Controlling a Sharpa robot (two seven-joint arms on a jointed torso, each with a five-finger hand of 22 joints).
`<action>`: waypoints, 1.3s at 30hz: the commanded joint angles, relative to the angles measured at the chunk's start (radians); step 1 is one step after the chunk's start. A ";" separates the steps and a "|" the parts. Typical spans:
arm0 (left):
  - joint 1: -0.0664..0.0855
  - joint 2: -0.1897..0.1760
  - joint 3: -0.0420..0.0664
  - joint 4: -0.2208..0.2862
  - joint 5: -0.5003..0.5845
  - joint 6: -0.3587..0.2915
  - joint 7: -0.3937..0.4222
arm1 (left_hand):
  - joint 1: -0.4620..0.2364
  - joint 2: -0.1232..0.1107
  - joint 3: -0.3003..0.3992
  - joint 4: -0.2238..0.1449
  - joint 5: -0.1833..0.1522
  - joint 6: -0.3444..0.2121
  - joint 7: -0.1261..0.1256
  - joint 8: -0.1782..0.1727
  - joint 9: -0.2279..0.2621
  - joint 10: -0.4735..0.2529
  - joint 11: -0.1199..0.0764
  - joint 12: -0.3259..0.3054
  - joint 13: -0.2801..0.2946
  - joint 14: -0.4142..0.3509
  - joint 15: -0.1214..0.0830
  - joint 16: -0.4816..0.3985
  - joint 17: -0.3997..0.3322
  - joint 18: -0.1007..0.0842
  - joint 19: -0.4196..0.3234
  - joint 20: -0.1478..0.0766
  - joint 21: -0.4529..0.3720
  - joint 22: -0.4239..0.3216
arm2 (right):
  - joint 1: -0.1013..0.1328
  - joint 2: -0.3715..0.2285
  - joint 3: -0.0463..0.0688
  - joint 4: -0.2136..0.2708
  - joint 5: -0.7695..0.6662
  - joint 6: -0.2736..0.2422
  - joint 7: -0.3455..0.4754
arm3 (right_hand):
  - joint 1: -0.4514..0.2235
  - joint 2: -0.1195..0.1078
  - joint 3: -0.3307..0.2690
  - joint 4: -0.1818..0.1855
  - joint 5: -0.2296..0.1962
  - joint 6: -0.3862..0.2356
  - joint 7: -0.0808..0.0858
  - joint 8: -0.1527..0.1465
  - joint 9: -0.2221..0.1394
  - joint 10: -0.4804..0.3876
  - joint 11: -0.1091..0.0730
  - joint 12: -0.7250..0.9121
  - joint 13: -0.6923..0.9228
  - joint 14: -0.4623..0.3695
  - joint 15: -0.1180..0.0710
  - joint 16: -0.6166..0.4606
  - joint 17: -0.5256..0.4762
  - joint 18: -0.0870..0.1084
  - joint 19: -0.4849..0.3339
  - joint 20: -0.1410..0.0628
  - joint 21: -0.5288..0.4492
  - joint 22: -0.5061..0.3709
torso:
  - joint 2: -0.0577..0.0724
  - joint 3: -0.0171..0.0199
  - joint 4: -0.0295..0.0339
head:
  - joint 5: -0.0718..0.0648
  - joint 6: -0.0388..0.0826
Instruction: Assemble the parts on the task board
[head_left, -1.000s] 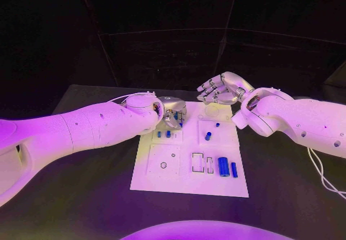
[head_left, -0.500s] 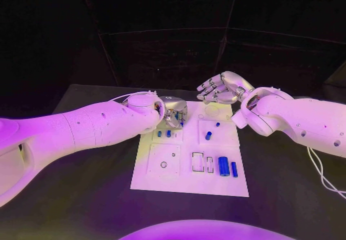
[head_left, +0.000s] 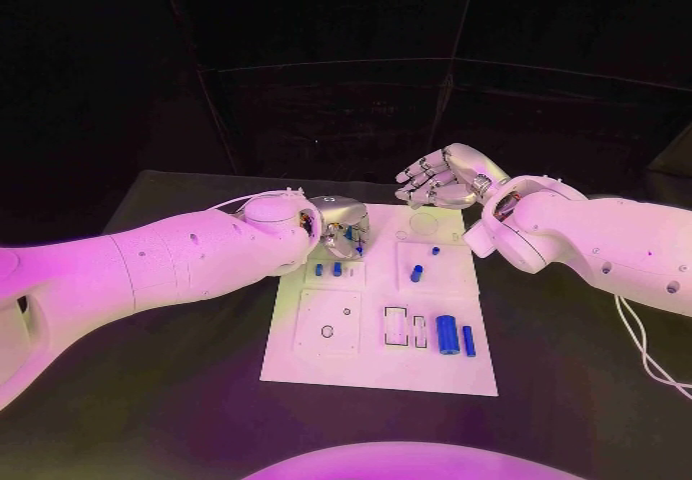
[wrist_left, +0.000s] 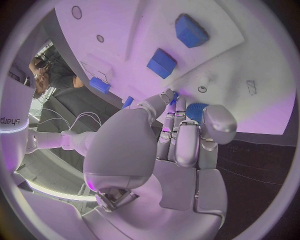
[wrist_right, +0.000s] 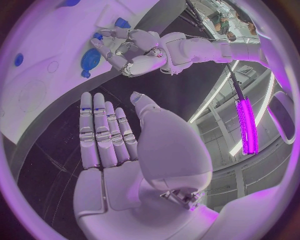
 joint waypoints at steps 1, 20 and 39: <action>0.002 -0.016 0.012 0.027 0.021 -0.066 0.031 | -0.005 -0.010 0.007 -0.003 -0.004 0.003 0.008 -0.007 -0.001 0.007 0.005 -0.007 -0.001 0.022 -0.001 0.000 -0.002 -0.020 0.008 0.001 0.006 0.002 | 0.002 0.002 0.001 -0.002 0.005 -0.017 0.001 | -0.008 0.003 0.000 0.004 0.003 -0.009 0.023 0.006 -0.001 -0.008 0.000 0.005 -0.001 0.003 0.007 -0.004 -0.001 0.009 0.007 -0.001 -0.007 -0.002 | 0.000 0.0002 -0.0006 | 0.002 0.001; 0.002 -0.165 0.029 0.115 0.070 -0.049 0.005 | -0.012 -0.020 0.010 -0.010 -0.005 0.013 0.008 -0.013 0.000 0.021 0.004 -0.017 0.002 0.021 -0.001 0.000 -0.008 -0.021 0.010 0.002 0.013 0.011 | 0.002 -0.001 0.001 -0.008 0.009 -0.014 0.003 | -0.007 0.004 0.001 0.003 0.006 -0.009 0.022 0.007 -0.001 -0.008 0.000 0.006 -0.003 0.003 0.006 -0.004 -0.002 0.009 0.008 -0.001 -0.008 -0.003 | 0.001 0.0003 -0.0012 | 0.002 0.004; 0.001 -0.174 0.029 0.102 0.071 -0.028 -0.005 | -0.018 -0.026 0.008 -0.011 -0.006 0.013 0.007 -0.017 -0.001 0.023 0.005 -0.022 0.002 0.021 -0.001 0.000 -0.011 -0.021 0.010 0.002 0.013 0.011 | 0.002 0.000 0.001 -0.008 0.009 -0.012 0.004 | -0.006 0.005 0.003 0.002 0.007 -0.010 0.022 0.008 -0.001 -0.008 0.000 0.006 -0.004 0.003 0.006 -0.004 -0.003 0.010 0.009 -0.001 -0.009 -0.003 | 0.001 0.0018 -0.0012 | 0.003 0.000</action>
